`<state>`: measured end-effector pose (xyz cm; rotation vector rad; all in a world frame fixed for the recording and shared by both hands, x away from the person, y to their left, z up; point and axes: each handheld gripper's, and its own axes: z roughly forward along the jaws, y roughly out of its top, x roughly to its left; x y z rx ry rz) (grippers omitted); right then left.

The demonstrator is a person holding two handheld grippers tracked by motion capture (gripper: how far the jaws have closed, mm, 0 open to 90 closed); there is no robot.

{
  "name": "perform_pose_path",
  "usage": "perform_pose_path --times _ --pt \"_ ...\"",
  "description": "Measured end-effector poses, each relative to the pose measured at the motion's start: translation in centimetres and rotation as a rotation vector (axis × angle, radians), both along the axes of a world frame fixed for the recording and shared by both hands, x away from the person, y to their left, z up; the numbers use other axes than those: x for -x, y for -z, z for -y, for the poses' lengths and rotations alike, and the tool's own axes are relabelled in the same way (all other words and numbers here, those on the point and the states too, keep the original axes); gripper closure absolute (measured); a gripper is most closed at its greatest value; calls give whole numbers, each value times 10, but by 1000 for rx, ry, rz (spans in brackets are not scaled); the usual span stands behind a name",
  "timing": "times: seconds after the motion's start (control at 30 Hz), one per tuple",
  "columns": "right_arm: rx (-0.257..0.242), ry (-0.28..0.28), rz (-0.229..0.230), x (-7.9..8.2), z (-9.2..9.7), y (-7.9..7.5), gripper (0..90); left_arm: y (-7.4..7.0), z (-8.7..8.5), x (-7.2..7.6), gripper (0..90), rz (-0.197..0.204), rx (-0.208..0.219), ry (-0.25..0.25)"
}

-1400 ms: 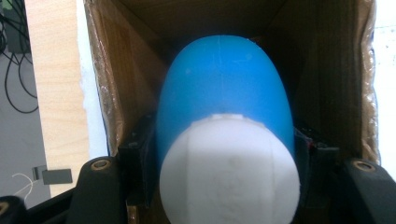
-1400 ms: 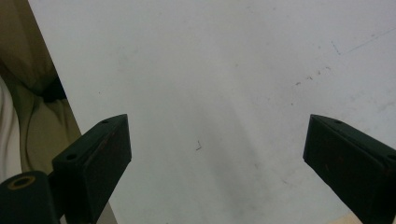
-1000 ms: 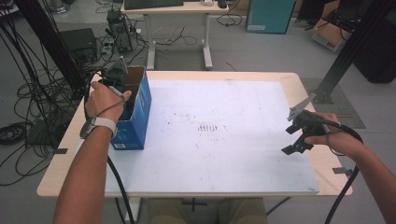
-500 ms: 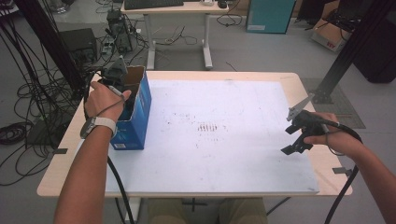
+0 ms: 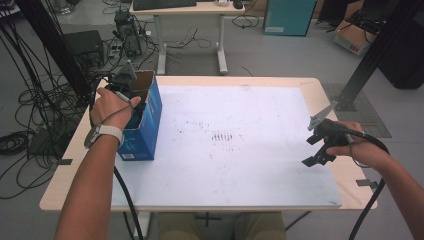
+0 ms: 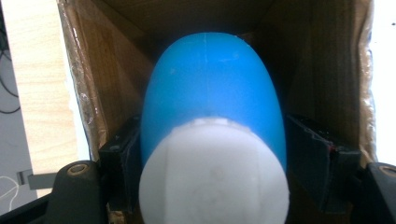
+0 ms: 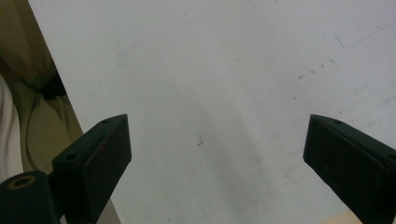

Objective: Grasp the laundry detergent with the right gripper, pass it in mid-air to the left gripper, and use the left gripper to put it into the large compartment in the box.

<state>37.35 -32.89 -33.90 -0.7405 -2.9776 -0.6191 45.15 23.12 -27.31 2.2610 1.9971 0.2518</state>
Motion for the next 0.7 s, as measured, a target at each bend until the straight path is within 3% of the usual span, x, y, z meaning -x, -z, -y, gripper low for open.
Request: perform_pose_path --times 0.13,0.33,0.4,0.5,0.7 --pt "2 -11 1 -1 -1 0 76 -2 1 1 272 3 4 8" --pt "8 -8 -3 0 -3 -1 76 -9 -3 6 235 40 13 7" --pt "6 -9 0 0 -4 -2 77 -15 -5 8 191 56 41 7" --pt "9 -8 2 1 -5 -3 76 -23 -5 9 127 60 38 33" --pt "16 -10 9 2 -5 -8 77 -41 -7 14 119 81 57 47"
